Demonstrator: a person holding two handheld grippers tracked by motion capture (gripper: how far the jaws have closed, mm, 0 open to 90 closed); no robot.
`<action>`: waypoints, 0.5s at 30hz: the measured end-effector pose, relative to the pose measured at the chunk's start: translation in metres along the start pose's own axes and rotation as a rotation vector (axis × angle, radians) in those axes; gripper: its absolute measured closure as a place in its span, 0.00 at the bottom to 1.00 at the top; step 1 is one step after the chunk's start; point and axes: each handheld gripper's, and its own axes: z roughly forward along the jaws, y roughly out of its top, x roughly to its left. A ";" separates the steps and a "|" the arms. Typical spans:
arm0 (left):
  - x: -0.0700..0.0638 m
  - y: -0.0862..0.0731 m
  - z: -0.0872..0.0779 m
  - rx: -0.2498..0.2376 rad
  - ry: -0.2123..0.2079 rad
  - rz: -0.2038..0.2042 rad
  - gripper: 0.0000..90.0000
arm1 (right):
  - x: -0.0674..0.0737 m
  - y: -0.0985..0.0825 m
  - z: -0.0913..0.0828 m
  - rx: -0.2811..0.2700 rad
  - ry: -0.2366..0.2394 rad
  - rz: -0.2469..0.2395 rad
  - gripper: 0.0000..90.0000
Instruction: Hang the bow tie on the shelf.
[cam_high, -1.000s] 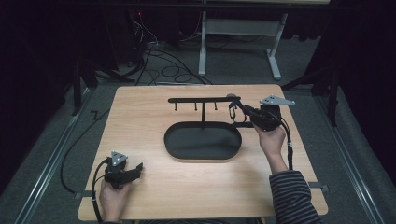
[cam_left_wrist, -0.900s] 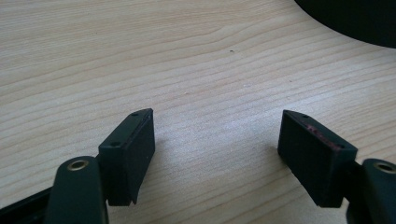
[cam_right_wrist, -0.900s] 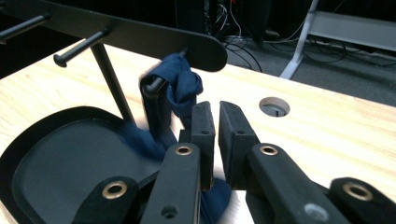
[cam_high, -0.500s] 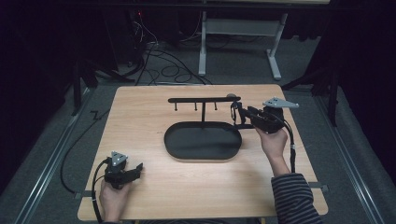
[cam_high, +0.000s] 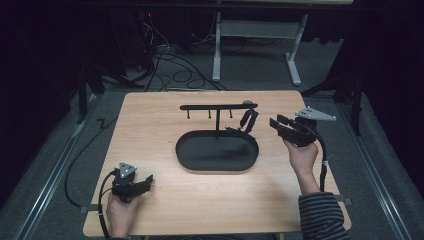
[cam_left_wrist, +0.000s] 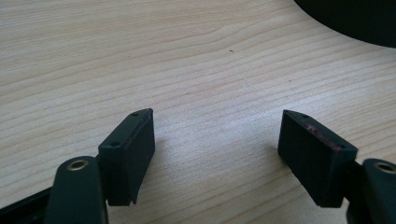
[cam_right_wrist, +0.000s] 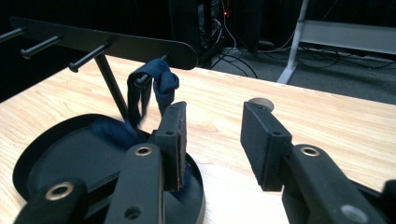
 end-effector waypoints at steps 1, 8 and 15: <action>0.000 0.000 0.000 0.000 -0.001 -0.001 0.31 | -0.001 -0.001 -0.002 -0.003 0.004 0.004 0.69; 0.000 0.000 0.000 0.000 0.001 -0.001 0.31 | -0.004 -0.007 -0.012 0.006 -0.001 0.013 0.68; 0.000 0.000 0.000 0.000 0.001 0.000 0.31 | -0.005 -0.018 -0.023 0.005 0.005 0.018 0.67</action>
